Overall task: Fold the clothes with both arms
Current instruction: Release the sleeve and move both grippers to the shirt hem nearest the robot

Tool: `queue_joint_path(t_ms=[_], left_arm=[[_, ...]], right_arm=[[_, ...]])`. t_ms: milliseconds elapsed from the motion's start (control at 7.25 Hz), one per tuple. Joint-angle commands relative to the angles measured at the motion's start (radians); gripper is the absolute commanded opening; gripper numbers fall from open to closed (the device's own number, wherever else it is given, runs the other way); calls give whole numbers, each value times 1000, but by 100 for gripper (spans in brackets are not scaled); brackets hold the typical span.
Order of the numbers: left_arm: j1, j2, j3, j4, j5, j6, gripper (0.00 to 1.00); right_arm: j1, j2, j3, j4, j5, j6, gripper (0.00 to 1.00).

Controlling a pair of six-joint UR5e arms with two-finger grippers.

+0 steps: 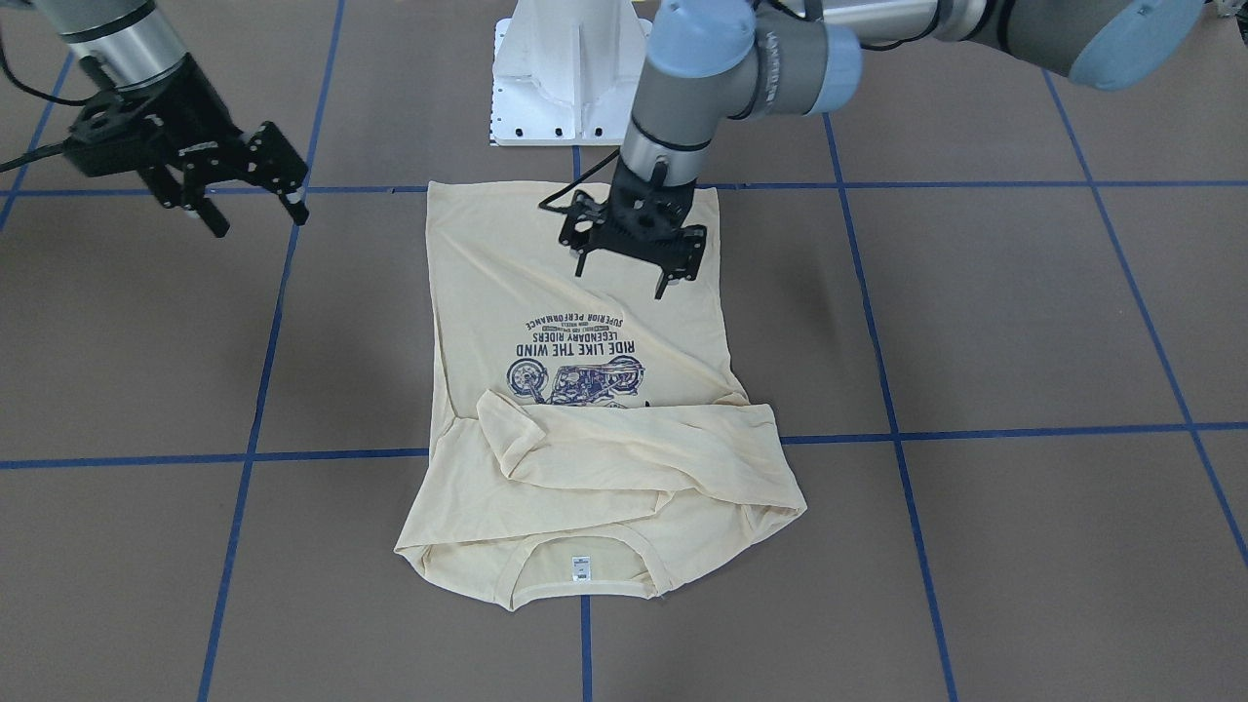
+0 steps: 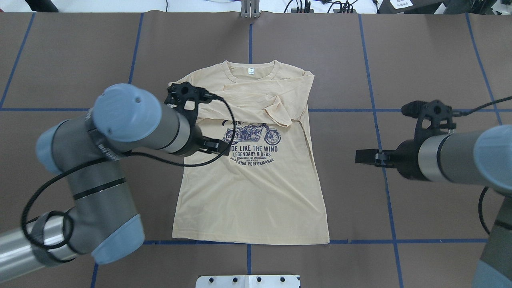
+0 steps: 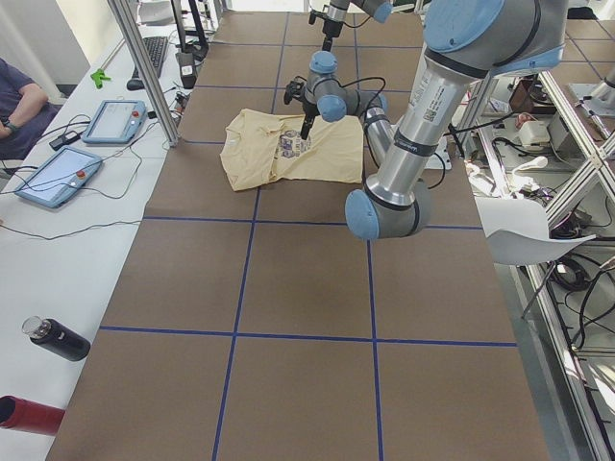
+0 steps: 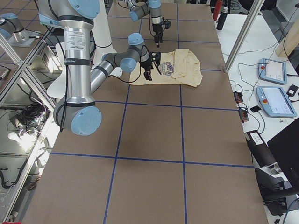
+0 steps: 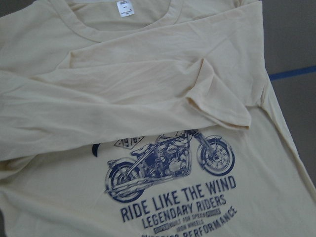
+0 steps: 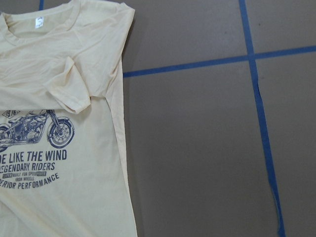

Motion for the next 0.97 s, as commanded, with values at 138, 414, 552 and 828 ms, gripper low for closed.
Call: queue_joint_path(t_ms=[138, 414, 552, 828], left_arm=[[180, 190, -138, -19, 105, -261, 100], [266, 227, -127, -26, 145, -409, 82], [300, 227, -101, -24, 167, -469, 71], [313, 224, -61, -27, 179, -473, 67]], right_arm=[[-246, 16, 35, -101, -223, 224, 100], [-260, 18, 35, -101, -236, 226, 100], [-265, 18, 32, -101, -242, 226, 100], [-268, 18, 26, -102, -244, 226, 100]])
